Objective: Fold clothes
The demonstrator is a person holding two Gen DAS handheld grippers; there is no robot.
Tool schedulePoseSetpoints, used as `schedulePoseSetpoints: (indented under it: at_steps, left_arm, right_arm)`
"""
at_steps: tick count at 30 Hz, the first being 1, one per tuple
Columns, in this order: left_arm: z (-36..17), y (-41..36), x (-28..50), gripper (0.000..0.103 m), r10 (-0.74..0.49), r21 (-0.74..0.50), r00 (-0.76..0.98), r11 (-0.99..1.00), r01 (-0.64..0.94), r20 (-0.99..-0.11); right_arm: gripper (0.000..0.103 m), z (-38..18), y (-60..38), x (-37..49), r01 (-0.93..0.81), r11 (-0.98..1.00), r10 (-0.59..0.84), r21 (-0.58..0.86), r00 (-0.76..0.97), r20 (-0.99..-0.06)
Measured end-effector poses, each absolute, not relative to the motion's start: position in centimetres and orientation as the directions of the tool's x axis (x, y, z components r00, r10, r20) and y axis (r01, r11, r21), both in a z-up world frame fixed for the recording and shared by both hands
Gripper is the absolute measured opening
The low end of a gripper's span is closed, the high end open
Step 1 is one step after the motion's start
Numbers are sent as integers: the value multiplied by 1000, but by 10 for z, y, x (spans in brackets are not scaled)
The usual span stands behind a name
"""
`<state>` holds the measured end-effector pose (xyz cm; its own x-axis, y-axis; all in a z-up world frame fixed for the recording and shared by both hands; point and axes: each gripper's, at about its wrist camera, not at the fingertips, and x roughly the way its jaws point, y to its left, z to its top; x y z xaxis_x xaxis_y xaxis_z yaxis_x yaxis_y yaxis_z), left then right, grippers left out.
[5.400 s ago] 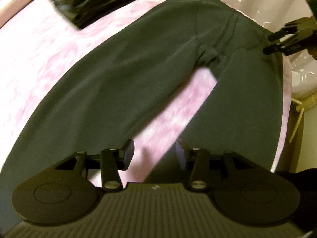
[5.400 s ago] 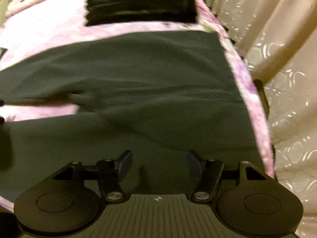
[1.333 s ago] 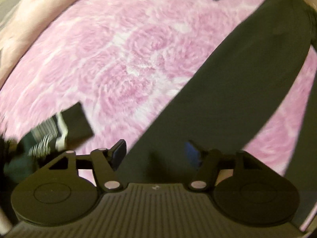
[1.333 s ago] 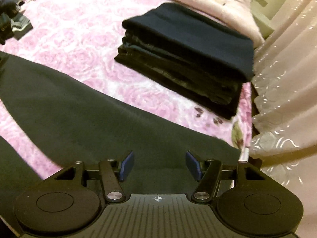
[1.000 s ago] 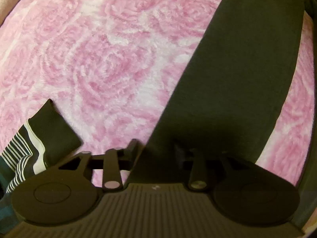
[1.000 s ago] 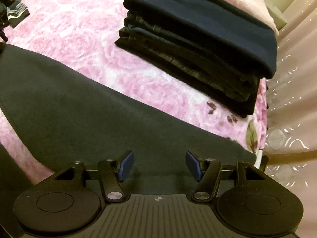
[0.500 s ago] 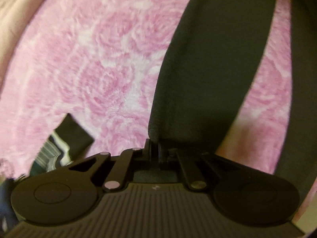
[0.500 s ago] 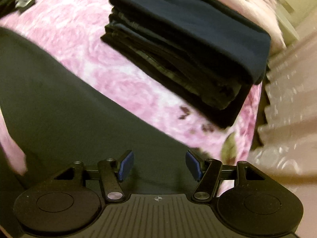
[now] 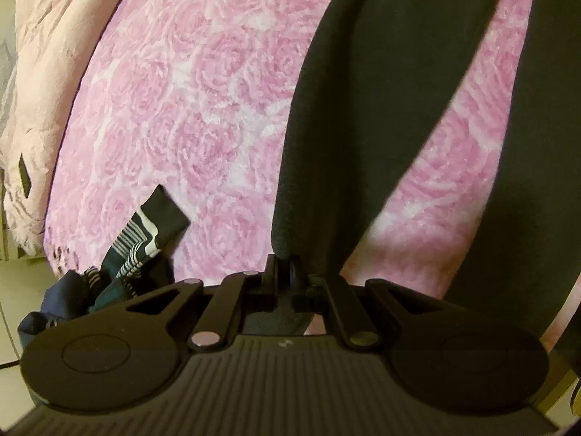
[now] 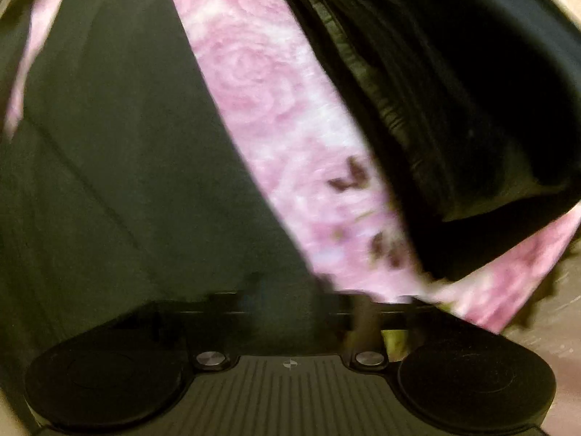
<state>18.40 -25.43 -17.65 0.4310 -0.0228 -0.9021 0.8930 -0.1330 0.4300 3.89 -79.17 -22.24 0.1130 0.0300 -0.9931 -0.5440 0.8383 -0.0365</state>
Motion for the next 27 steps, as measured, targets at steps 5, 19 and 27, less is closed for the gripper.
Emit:
schedulePoseSetpoints:
  at_steps: [5,19,27]
  left_arm:
    - [-145,-253,172,3,-113,519,511,-70,852,-852]
    - [-183,-103,20,3,-243,542,506,-117,832,-828]
    - [-224,-68,-1,3,-228,546,509,-151,824,-830]
  right_arm:
    - [3,-159,-773,-2,-479,851,-68,-217,310,-948]
    - [3,-198,-602,-298,-180,838,-398,-516,446,-802]
    - [3,-197,-595,-299,-166,794,-458,-585,471,-754]
